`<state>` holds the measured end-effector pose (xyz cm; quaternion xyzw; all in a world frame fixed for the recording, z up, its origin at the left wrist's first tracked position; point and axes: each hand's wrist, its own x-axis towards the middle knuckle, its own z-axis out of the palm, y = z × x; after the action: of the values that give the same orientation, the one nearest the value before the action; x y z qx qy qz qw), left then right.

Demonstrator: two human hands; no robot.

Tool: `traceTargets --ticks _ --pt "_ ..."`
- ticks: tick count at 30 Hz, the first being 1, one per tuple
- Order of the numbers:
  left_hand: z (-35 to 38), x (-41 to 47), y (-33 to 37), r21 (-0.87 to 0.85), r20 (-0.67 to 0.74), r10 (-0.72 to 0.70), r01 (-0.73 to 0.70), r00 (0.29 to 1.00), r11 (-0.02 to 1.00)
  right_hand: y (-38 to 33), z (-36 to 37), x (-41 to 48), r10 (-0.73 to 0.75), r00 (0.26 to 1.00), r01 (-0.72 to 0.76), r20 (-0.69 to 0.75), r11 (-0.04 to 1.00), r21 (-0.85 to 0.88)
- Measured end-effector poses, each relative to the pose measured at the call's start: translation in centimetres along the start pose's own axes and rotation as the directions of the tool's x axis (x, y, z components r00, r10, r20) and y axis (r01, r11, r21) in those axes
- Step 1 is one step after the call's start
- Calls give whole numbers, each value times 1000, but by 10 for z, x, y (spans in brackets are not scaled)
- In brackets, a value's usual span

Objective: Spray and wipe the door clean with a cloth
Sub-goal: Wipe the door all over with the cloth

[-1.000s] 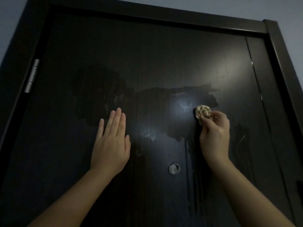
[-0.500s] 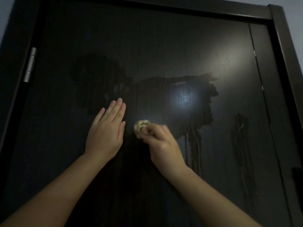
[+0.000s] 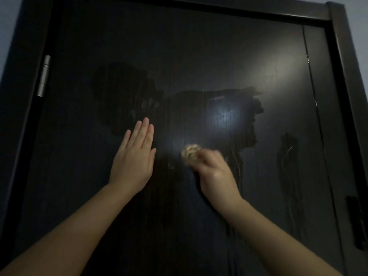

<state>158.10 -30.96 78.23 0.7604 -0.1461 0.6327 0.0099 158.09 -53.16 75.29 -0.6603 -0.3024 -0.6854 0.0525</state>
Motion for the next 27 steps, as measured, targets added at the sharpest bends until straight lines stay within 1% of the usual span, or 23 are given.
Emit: traceTargets --ticks 1,2,3,4,5,6,7,8,10,11,12,13,14,15,16,17,18,19,20,23,24,26,27 --pt "1 -5 8 -15 7 -24 24 1000 1000 0 -3 -9 -134 988 136 77 991 -18" --pt "3 -10 15 -15 13 -27 27 1000 1000 9 -9 -15 -208 973 211 100 977 -26" --pt "6 -15 21 2 18 -17 17 1000 1000 22 -18 -14 -184 980 186 70 982 -29" --pt "9 -21 26 22 24 -6 6 1000 1000 38 -26 -10 -61 998 60 -23 997 -41" --pt "13 -25 29 37 32 -4 3 999 999 51 -33 -7 124 981 -131 -149 991 -40" --pt "16 -28 31 43 36 -12 11 999 999 58 -37 -6 303 924 -315 -232 949 -15" --pt "18 -29 32 43 33 -23 22 999 999 59 -35 -9 398 876 -412 -272 911 3" --pt "19 -29 32 39 25 -29 28 999 999 55 -32 -17 387 884 -404 -261 915 -12" --pt "21 -30 32 28 10 -18 18 1000 999 47 -27 -39 182 970 -197 -160 976 -89" --pt "22 -30 31 30 4 -11 11 1000 999 52 -32 -43 96 989 -109 -114 987 -121" --pt "22 -30 31 36 3 -9 9 1000 999 62 -39 -38 89 989 -107 -119 983 -148" --pt "22 -31 31 40 6 -10 10 1000 999 73 -44 -31 173 969 -200 -176 968 -150" --pt "23 -31 31 42 9 -12 12 1000 999 79 -46 -23 306 917 -344 -256 932 -115" --pt "23 -31 32 43 11 -17 16 1000 999 77 -45 -16 407 861 -447 -304 892 -71" --pt "23 -31 32 43 13 -22 21 1000 999 67 -38 -15 426 852 -465 -304 883 -67" --pt "23 -31 32 43 16 -25 25 1000 999 56 -30 -21 362 897 -394 -253 915 -89" --pt "24 -31 32 41 19 -26 25 999 999 48 -24 -31 243 951 -266 -190 958 -108" --pt "24 -31 31 41 20 -24 23 1000 999 43 -23 -39 137 981 -153 -137 981 -119" --pt "24 -31 31 39 20 -21 20 1000 999 45 -27 -40 101 988 -116 -117 986 -122" --pt "25 -31 32 32 17 -18 18 1000 999 43 -29 -20 294 925 -311 -242 950 -35" --pt "25 -31 32 29 16 -21 20 1000 999 32 -25 -15 276 938 -281 -211 960 7" --pt "23 -32 31 15 25 -19 18 1000 1000 8 -13 -23 35 999 -35 -37 999 15" --pt "22 -32 30 5 33 -6 6 999 1000 7 -13 -29 -58 998 58 29 998 -9"
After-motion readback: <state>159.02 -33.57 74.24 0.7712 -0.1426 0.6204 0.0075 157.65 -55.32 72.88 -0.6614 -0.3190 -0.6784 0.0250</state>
